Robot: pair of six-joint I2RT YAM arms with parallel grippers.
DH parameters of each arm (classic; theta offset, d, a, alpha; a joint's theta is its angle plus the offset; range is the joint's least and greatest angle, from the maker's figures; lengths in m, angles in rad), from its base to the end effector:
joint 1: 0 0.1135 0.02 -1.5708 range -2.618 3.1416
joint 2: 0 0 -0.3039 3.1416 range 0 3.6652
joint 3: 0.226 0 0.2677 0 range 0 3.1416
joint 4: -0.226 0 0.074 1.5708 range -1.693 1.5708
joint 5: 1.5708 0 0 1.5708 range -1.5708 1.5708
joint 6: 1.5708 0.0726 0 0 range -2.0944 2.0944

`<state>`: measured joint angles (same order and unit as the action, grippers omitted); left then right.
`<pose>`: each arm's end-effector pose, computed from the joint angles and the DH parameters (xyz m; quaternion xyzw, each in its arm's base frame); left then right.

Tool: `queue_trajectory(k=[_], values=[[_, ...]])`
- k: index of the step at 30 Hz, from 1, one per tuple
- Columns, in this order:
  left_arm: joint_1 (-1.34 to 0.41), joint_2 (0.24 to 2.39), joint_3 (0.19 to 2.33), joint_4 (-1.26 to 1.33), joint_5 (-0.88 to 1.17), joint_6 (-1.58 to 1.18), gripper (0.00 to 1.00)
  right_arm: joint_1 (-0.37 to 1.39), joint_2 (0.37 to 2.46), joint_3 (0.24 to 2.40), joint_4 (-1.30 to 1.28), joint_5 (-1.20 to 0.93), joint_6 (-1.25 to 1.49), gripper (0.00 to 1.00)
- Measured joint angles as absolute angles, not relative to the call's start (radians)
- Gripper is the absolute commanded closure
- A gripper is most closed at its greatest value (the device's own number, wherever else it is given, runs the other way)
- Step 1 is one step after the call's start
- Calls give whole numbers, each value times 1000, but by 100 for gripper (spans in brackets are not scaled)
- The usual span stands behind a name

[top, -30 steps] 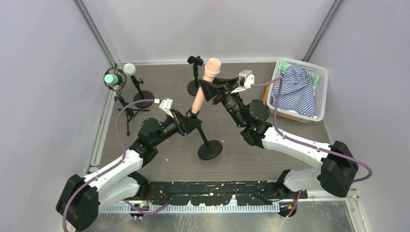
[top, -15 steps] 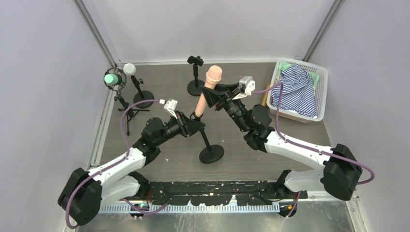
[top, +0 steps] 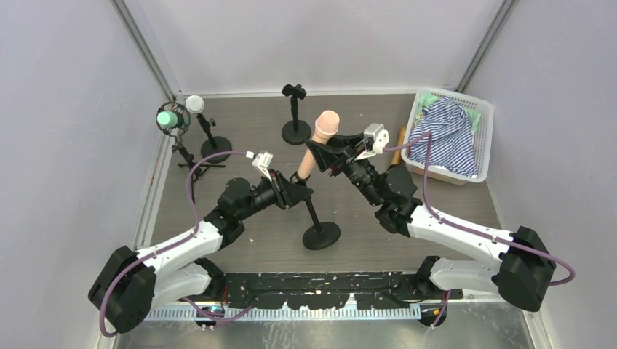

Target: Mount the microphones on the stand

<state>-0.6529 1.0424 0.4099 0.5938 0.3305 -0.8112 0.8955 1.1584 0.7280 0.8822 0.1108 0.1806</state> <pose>0.1884 -0.1738 0.2646 0.0575 0.7176 -0.5453 0.4294 0.1887 0.2227 0.4014 -0.1415 0.5129 0.4084 0.7417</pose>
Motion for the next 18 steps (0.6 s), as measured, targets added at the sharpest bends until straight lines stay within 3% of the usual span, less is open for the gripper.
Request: queue_trajectory(k=[18], values=[[-675, 1063, 410, 574, 292, -805, 99, 919, 1079, 649, 788, 138, 170, 99]])
